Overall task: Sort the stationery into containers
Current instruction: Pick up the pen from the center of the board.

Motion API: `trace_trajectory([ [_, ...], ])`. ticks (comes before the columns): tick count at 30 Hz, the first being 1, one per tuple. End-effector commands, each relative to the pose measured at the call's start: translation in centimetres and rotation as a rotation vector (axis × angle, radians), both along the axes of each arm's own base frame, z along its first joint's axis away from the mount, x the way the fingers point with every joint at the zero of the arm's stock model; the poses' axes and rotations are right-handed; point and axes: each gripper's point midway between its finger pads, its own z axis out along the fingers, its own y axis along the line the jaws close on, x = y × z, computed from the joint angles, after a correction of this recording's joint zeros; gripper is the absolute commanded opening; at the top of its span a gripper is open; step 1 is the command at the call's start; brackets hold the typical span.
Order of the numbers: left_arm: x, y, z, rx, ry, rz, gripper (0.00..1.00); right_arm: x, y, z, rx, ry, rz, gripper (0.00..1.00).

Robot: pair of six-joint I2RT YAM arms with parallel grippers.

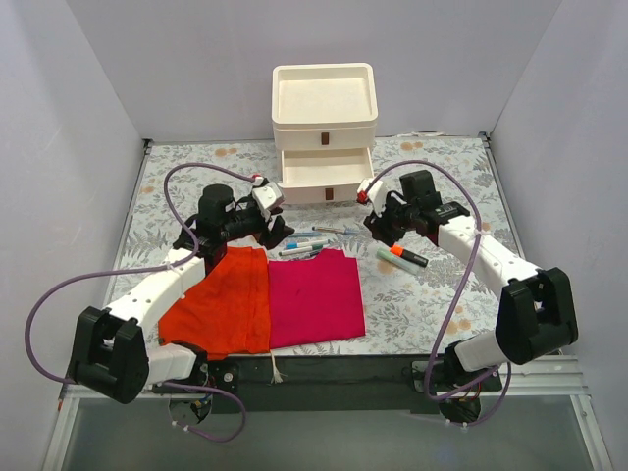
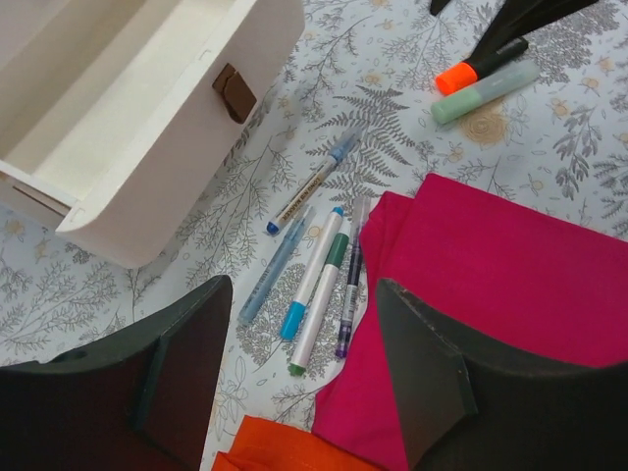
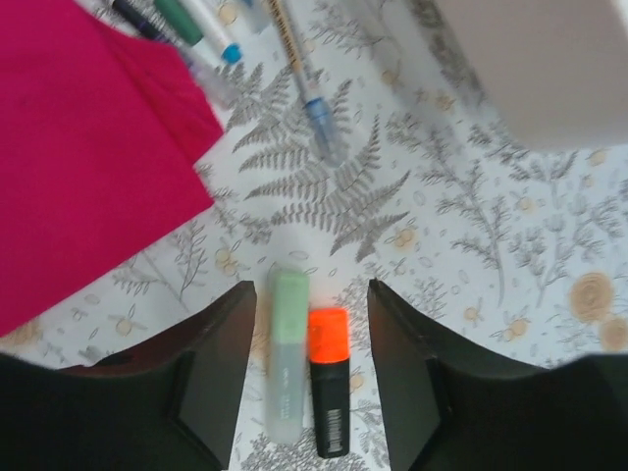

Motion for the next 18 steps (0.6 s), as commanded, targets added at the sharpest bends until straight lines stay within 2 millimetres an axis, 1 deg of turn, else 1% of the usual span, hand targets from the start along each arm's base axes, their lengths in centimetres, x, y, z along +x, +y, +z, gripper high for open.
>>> trace_trajectory([
  [1, 1.6, 0.6, -1.7, -0.019, 0.057, 0.104, 0.6, -5.0, -2.1, -2.8, 0.008, 0.222, 0.043, 0.56],
  [2, 1.7, 0.5, -2.1, -0.023, 0.075, 0.113, 0.6, -5.4, -2.5, -2.9, 0.001, 0.214, 0.047, 0.56],
  [3, 1.9, 0.4, -2.0, -0.027, 0.084, 0.117, 0.6, -5.8, -3.1, -3.5, -0.018, 0.223, 0.044, 0.56],
  [4, 2.2, 0.3, -2.6, -0.026, 0.113, 0.125, 0.6, -6.4, -3.6, -4.4, -0.038, 0.234, 0.053, 0.56],
  [7, 2.9, 0.4, -2.6, -0.013, 0.116, 0.143, 0.6, -6.7, -4.3, -5.2, -0.056, 0.246, 0.052, 0.56],
  [8, 3.2, 0.4, -3.0, -0.003, 0.119, 0.145, 0.6, -6.6, -4.4, -5.7, -0.065, 0.257, 0.054, 0.56],
  [10, 3.8, 0.5, -3.1, 0.005, 0.115, 0.163, 0.6, -6.1, -4.5, -6.0, -0.065, 0.265, 0.044, 0.56],
  [11, 3.9, 0.5, -3.5, 0.009, 0.126, 0.167, 0.6, -5.6, -4.7, -6.2, -0.068, 0.271, 0.034, 0.56],
  [13, 4.2, 0.4, -3.3, 0.008, 0.128, 0.166, 0.6, -5.0, -5.0, -6.4, -0.078, 0.265, 0.025, 0.56],
  [14, 4.2, 0.3, -3.3, 0.008, 0.133, 0.162, 0.6, -4.7, -5.5, -6.9, -0.091, 0.272, 0.019, 0.56],
  [15, 4.3, 0.2, -3.5, 0.011, 0.138, 0.162, 0.6, -4.3, -5.5, -6.9, -0.091, 0.268, 0.019, 0.56],
  [16, 4.5, 0.2, -3.2, 0.009, 0.132, 0.161, 0.6, -4.1, -5.8, -7.0, -0.09, 0.27, 0.016, 0.56],
  [17, 4.5, 0.2, -3.3, 0.012, 0.137, 0.162, 0.6, -3.9, -6.2, -7.4, -0.093, 0.282, 0.006, 0.57],
  [18, 4.6, 0.2, -3.4, 0.013, 0.138, 0.163, 0.6, -3.5, -6.4, -7.4, -0.098, 0.276, 0.005, 0.57],
])
